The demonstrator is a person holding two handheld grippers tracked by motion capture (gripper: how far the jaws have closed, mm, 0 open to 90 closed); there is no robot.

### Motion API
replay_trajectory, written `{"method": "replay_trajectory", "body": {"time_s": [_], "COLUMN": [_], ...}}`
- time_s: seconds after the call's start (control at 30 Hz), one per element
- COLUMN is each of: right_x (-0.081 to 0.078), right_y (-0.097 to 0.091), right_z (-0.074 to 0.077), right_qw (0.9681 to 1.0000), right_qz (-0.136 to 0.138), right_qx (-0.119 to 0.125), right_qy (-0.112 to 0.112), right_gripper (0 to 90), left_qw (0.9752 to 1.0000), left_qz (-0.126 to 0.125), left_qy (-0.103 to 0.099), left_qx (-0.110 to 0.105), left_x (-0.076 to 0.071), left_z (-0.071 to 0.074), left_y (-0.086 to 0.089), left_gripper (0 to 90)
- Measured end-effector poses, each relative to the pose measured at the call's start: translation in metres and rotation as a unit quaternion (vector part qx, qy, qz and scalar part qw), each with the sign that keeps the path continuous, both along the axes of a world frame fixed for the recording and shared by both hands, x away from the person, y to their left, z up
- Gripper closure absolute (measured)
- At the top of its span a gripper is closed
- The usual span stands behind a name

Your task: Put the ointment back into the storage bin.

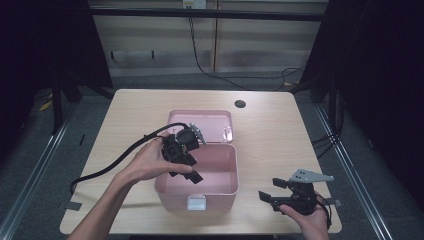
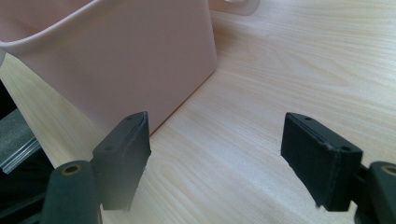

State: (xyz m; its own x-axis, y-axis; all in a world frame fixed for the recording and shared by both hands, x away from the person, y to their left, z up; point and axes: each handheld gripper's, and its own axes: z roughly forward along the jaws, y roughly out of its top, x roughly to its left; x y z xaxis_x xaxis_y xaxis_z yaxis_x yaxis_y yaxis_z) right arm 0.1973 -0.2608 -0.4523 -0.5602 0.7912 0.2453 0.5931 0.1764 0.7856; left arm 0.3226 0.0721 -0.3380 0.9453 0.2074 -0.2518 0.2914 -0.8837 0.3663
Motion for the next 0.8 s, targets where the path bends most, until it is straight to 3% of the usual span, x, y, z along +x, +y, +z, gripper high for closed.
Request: {"method": "replay_trajectory", "body": {"time_s": [0.4,0.8], "right_x": [0.0,0.001], "right_y": [0.0,0.0], "right_z": [0.0,-0.001], "right_qw": [1.0,1.0], "right_qz": [0.0,-0.001], "right_qx": [-0.001,-0.001], "right_qy": [0.0,0.001], "right_gripper": [23.9,24.0], "left_qw": [0.9995,0.9982], "left_qz": [-0.009,0.027], "left_qy": [-0.03,-0.045], "left_qx": [-0.006,-0.03], "left_x": [-0.01,-0.008], "left_z": [0.013,0.022], "left_y": [0.015,0.056], "left_gripper": [37.6,36.2]}}
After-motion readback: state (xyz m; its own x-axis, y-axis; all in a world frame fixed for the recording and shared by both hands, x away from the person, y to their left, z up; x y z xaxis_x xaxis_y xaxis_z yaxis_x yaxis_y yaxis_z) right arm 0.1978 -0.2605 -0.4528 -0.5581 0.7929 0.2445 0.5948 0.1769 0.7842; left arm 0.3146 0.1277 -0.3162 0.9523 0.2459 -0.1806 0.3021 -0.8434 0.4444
